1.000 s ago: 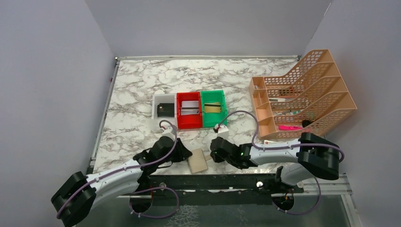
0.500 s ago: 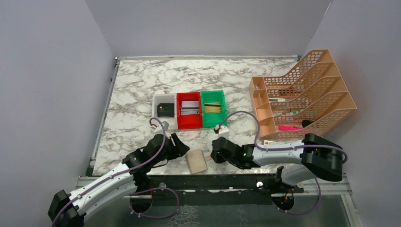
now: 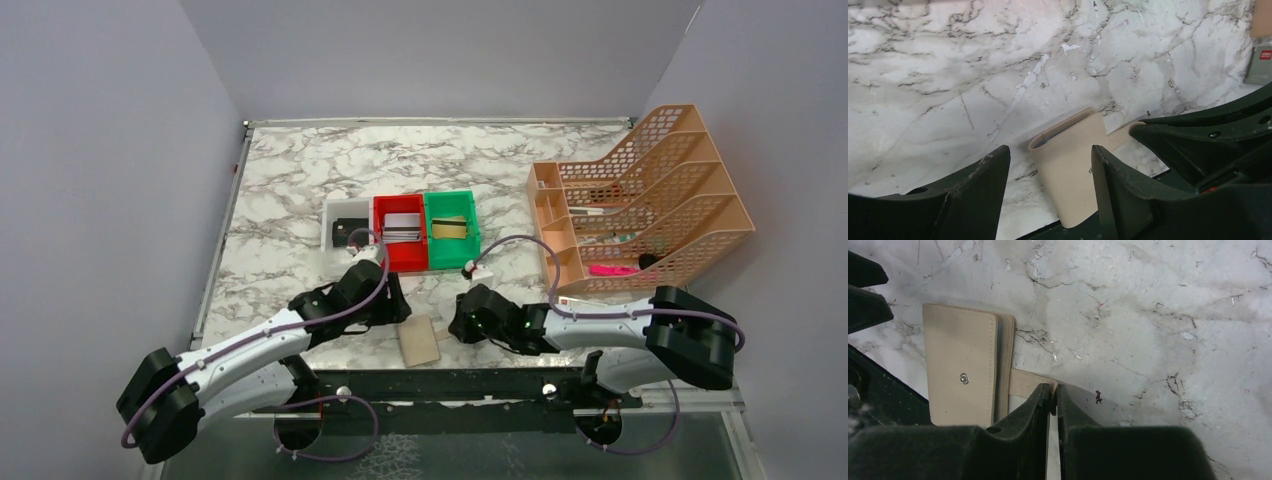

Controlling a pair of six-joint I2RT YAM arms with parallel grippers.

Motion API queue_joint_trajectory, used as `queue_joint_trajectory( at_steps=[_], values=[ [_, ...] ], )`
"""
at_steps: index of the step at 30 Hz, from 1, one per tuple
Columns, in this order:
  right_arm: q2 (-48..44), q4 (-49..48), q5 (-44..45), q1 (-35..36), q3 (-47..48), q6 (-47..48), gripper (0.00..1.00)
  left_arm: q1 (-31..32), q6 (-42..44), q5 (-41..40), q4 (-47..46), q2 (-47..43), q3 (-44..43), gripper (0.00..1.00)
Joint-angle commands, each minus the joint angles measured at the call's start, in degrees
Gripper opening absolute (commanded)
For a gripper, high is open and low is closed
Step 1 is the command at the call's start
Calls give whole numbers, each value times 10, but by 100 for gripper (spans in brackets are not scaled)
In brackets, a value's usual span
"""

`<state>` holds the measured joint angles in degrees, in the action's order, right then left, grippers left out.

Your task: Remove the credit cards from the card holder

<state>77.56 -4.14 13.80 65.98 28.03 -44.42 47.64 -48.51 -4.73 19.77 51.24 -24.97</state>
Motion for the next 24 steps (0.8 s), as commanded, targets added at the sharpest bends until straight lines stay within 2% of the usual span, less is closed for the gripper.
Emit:
queue_joint_trajectory(
  at_steps=[1, 5, 11, 16, 24],
  values=[
    [-4, -42, -45, -14, -20, -24, 13, 38, 43, 7, -10, 76, -46, 65],
    [-17, -33, -46, -22, -18, -29, 10, 79, 40, -8, -31, 122, -64, 66],
    [-93, -44, -44, -22, -27, -25, 10, 116, 26, -31, -51, 190, -85, 70],
    [-105, -16, -48, -22, -5, -18, 10, 142, 11, -55, -78, 231, -114, 72],
    [-171, -36, -78, -22, -16, -48, 10, 150, -17, -99, -88, 214, -119, 76]
  ],
)
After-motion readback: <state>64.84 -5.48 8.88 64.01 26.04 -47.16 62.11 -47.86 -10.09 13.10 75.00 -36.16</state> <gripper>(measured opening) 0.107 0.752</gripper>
